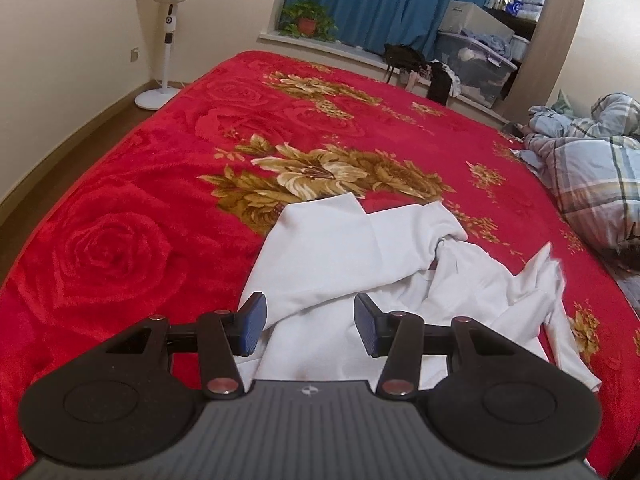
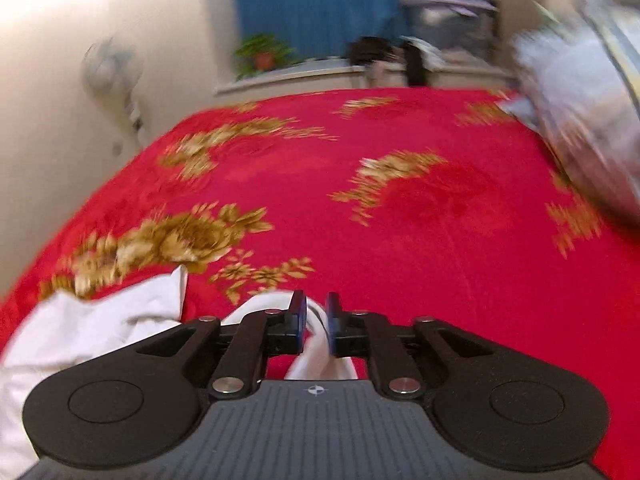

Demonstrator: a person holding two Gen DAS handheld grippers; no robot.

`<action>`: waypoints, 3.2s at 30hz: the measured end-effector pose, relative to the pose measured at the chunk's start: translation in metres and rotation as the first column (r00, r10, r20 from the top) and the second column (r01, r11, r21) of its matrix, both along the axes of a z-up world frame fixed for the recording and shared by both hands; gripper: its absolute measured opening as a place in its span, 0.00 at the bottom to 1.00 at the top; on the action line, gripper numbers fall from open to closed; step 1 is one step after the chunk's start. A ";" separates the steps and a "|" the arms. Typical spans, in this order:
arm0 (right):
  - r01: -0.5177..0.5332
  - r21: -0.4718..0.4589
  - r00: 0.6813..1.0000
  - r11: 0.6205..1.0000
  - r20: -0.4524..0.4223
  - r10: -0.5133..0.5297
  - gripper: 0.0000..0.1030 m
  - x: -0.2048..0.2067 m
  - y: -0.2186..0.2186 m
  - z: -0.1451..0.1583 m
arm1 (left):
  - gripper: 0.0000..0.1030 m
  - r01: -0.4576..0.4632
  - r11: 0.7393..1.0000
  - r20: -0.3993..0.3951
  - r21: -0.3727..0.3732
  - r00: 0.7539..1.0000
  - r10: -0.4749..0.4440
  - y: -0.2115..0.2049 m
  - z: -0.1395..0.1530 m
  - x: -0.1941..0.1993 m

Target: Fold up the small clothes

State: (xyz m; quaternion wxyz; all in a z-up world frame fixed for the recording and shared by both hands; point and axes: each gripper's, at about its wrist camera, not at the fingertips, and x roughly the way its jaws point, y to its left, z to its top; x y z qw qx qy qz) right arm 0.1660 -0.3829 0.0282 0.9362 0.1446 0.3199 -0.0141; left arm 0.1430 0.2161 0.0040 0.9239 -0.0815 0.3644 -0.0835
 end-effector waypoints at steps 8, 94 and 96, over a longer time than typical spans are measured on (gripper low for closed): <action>-0.048 0.139 0.967 0.989 -0.243 0.081 0.22 -0.077 0.029 -0.065 | 0.52 0.028 1.000 0.002 -0.001 1.000 -0.028 -0.002 0.003 -0.004; 0.433 0.148 0.875 0.889 0.168 -0.454 0.13 -0.059 -0.127 0.009 | 0.53 0.117 0.990 0.098 0.082 0.987 -0.125 -0.099 -0.022 0.081; 0.338 0.145 0.918 0.930 0.169 -0.360 0.15 -0.062 -0.092 0.019 | 0.53 0.148 0.985 0.080 0.088 0.985 -0.155 -0.129 -0.031 0.103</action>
